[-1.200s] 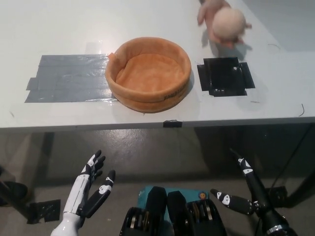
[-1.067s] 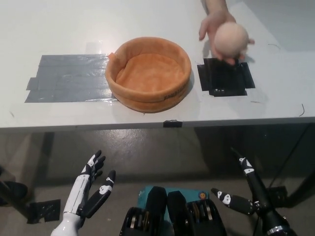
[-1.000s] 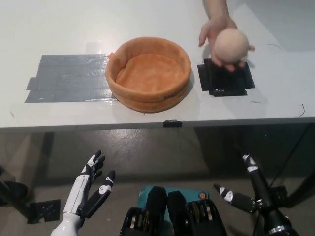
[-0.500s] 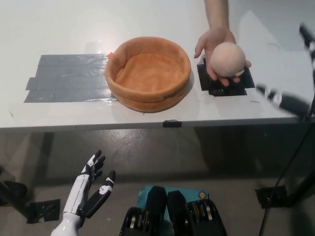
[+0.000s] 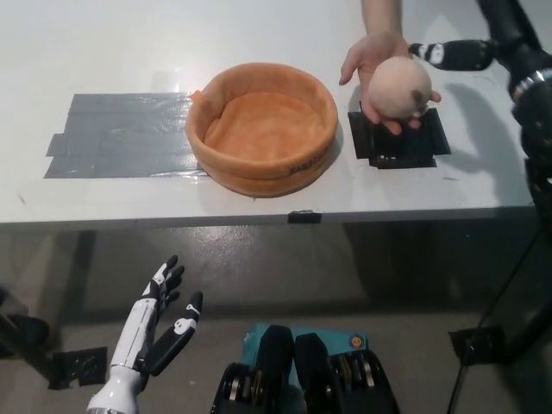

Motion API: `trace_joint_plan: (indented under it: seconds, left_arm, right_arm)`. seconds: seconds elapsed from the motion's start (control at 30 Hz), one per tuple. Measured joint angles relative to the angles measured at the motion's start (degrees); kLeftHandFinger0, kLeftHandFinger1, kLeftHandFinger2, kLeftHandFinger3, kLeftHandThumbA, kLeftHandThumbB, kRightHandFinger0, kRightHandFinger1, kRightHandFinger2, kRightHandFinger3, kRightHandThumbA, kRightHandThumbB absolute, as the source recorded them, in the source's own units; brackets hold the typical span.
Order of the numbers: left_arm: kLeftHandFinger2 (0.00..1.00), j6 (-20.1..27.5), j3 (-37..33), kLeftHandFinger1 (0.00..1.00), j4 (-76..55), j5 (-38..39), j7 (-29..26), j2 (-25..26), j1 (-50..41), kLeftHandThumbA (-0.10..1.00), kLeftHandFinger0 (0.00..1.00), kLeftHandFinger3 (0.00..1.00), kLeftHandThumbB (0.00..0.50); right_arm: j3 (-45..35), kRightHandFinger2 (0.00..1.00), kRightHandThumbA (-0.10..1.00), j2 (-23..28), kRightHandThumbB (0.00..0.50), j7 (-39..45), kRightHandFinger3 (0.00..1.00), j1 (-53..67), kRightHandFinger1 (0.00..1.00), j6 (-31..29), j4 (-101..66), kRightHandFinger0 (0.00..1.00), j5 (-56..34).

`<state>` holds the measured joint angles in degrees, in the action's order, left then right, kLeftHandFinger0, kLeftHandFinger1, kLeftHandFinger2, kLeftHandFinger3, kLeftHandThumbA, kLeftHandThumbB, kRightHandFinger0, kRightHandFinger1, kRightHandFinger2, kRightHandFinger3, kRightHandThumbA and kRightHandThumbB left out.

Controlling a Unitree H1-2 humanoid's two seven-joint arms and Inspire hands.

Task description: A person hands a emotional support dumpling to the robot which it grabs with its right hand and places in the soft place kept infront of it in the centre of the desk

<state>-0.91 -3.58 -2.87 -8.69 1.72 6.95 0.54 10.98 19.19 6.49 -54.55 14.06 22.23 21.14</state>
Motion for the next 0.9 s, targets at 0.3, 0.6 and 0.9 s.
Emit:
trace_joint_plan:
  seconds: [0.3, 0.6, 0.9]
  left_arm:
    - [1.0, 0.0, 0.1, 1.0, -0.2, 0.1, 0.0, 0.0, 0.5, 0.61, 1.0, 1.0, 0.0]
    - [1.0, -0.4, 0.0, 1.0, -1.1, -0.5, 0.0, 0.3, 1.1, 0.71, 1.0, 1.0, 0.0]
    - [1.0, -0.6, -0.7, 1.0, -1.3, -2.5, 0.0, 0.8, 1.1, 0.65, 1.0, 1.0, 0.0]
  right_arm:
    - [4.0, 1.0, 1.0, -1.0, 0.424, 3.2, 1.0, -4.2, 1.0, 1.3, 7.9, 1.0, 0.4]
    - [5.1, 1.0, 0.93, -2.8, 0.366, 4.7, 1.0, -5.1, 1.0, 1.4, 15.4, 1.0, 0.1]
    - [4.2, 1.0, 0.97, -3.1, 0.418, 5.5, 1.0, -6.0, 1.0, 0.9, 23.1, 1.0, -1.2]
